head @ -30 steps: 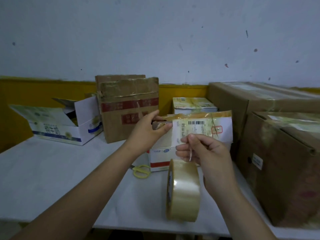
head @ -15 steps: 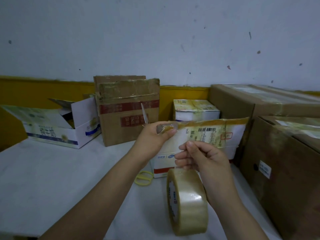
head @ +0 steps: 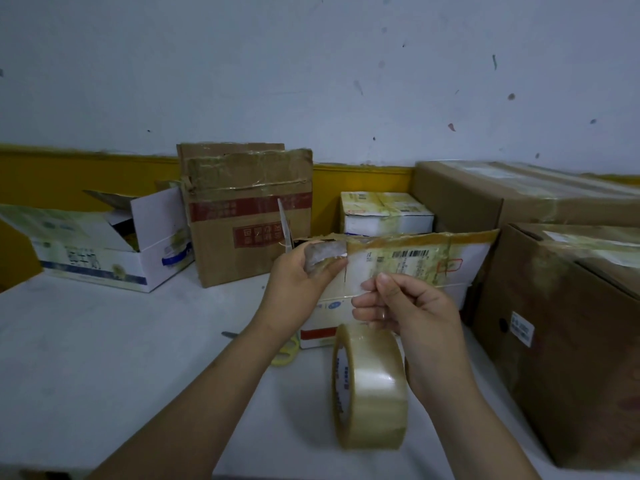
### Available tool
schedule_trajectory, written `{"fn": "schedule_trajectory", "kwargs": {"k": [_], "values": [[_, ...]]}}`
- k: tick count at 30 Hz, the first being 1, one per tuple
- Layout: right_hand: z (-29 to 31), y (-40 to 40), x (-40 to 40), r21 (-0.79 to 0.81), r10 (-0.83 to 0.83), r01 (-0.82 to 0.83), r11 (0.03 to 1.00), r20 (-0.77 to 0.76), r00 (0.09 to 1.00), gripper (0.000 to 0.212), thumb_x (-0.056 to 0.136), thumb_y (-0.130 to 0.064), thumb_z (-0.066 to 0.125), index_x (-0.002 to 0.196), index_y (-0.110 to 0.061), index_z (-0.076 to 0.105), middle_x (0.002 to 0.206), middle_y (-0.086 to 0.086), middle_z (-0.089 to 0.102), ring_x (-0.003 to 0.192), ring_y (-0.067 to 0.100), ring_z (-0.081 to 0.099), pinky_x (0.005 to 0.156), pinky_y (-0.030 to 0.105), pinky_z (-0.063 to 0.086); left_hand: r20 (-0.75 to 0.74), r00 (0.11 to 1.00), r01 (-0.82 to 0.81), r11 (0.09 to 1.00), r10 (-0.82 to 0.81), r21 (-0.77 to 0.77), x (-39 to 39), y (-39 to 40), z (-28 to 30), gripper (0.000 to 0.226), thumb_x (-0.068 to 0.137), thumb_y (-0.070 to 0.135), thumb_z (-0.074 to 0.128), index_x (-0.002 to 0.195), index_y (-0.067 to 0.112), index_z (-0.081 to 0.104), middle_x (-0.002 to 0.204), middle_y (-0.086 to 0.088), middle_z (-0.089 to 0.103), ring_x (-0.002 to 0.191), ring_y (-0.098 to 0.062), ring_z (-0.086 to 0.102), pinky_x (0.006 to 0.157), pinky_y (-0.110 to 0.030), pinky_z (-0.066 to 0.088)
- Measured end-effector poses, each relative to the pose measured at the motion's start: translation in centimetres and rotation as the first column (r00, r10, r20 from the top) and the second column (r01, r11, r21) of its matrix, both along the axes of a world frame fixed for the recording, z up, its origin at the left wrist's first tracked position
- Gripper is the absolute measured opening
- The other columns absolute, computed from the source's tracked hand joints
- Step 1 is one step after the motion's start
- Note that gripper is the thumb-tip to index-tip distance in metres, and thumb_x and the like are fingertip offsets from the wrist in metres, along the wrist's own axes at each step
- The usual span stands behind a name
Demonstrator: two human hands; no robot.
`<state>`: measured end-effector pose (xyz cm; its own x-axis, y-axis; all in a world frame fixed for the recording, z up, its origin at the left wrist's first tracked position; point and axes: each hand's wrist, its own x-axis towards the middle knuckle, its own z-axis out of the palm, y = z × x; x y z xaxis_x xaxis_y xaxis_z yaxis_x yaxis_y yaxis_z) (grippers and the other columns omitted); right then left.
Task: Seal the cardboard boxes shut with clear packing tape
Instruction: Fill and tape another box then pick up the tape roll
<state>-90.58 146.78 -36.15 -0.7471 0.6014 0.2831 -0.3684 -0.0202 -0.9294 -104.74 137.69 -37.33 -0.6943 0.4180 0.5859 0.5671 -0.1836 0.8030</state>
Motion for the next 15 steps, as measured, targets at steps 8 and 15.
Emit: {"fn": "schedule_trajectory", "kwargs": {"k": [8,15], "values": [[-0.1,0.2,0.9,0.001,-0.030,0.030,1.000,0.005,1.000,0.021,0.097,-0.013,0.058,0.087,-0.001,0.072,0.072,0.014,0.074,0.059,0.017,0.069,0.058,0.023,0.055,-0.216,0.962,-0.178,0.983,0.166,-0.037,0.5,-1.2,0.2,0.043,0.085,0.015,0.080,0.117,0.023,0.053,0.109,0.010,0.064,0.104,0.001,0.062,0.087,-0.015,0.048],[-0.1,-0.1,0.6,-0.005,-0.018,0.018,1.000,-0.005,1.000,0.021,0.097,-0.011,0.057,0.088,0.001,0.071,0.070,0.014,0.073,0.058,0.016,0.068,0.055,0.021,0.052,-0.794,0.532,-0.493,0.870,0.295,-0.007,0.0,-2.6,-0.8,0.005,0.086,0.004,0.071,0.092,0.005,0.071,0.119,-0.014,0.054,0.112,-0.024,0.053,0.092,-0.026,0.045]]}}
